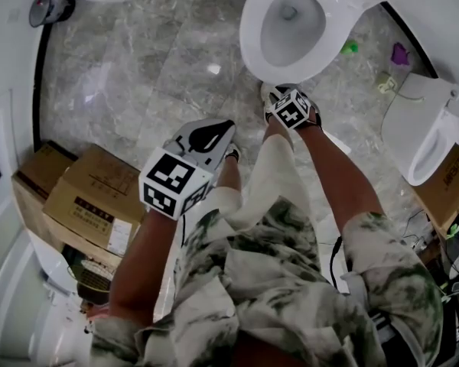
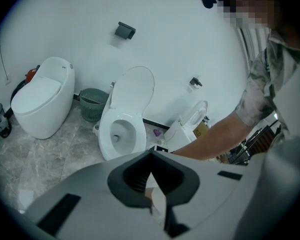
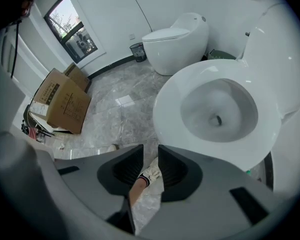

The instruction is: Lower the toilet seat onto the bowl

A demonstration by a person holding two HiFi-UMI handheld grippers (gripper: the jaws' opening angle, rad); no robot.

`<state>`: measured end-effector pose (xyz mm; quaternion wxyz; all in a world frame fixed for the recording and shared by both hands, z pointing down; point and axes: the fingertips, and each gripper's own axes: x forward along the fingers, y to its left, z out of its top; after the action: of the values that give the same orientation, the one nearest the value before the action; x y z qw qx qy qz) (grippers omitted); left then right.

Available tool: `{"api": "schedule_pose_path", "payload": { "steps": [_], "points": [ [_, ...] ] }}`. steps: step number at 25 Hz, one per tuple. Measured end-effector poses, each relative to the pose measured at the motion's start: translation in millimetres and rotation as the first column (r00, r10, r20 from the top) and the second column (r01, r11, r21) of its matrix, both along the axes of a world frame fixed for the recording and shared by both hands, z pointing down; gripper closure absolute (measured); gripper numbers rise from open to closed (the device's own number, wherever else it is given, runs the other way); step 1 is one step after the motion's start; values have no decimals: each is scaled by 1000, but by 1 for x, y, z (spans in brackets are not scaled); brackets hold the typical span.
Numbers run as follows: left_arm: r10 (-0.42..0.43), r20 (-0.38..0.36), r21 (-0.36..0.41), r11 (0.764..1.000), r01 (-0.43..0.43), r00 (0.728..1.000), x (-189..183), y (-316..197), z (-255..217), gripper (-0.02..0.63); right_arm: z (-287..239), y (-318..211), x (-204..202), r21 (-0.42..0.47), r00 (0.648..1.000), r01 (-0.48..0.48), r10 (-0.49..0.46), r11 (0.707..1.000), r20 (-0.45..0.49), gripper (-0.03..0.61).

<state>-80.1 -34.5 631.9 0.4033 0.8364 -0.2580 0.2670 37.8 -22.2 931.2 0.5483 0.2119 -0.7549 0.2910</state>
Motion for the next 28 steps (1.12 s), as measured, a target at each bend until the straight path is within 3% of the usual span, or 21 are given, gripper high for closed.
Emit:
{"api": "schedule_pose_path", "payload": {
  "steps": [6,12,15,19,22,28],
  "points": [
    [8,-64,15,1000,-7,998,-6,18,-38,591,-69,35,8,42,996,-84,82,996,46,486],
    [58,-114,90,995,-48,992,-17,40,-85,591,-160,61,12,139,974,-215,202,967,97,504],
    [100,-136,140,987,-81,986,-18,61,-113,591,-216,86,7,186,958,-268,242,945,152,516],
    [206,-137,199,964,-177,969,-18,101,-139,591,-305,135,-6,225,910,-380,319,897,265,528],
    [216,-126,208,960,-187,968,-21,121,-151,591,-361,168,-10,254,901,-389,308,886,306,537],
    [142,-145,235,966,-105,979,-30,168,-189,591,-443,212,-9,316,880,-402,268,859,391,555]
  ]
}}
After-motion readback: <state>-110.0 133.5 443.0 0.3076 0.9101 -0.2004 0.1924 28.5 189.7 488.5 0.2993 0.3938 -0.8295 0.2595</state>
